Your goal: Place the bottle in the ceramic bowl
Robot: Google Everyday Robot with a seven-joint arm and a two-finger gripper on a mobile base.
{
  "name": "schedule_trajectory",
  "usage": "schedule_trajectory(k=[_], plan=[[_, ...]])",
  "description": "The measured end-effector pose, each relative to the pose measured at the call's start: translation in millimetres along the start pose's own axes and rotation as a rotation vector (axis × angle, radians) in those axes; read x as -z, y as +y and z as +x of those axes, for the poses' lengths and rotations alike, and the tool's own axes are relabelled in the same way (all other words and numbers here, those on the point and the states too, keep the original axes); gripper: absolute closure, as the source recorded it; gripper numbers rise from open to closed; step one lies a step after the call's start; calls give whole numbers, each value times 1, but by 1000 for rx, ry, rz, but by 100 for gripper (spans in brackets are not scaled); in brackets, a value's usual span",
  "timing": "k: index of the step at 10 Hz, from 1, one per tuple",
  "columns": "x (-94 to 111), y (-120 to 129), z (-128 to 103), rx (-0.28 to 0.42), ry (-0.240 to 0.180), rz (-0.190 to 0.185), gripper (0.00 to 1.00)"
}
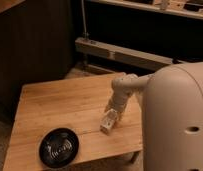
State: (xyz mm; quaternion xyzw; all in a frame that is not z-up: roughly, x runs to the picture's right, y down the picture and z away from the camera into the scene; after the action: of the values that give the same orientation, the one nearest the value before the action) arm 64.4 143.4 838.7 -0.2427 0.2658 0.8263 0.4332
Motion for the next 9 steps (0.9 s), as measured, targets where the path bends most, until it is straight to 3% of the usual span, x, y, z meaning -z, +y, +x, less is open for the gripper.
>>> schedule_trajectory(k=[2,8,9], plan=[[-9,2,0,7,14,14,39],[-19,18,4,55,30,45,96],[-14,27,7,83,19,43,100]])
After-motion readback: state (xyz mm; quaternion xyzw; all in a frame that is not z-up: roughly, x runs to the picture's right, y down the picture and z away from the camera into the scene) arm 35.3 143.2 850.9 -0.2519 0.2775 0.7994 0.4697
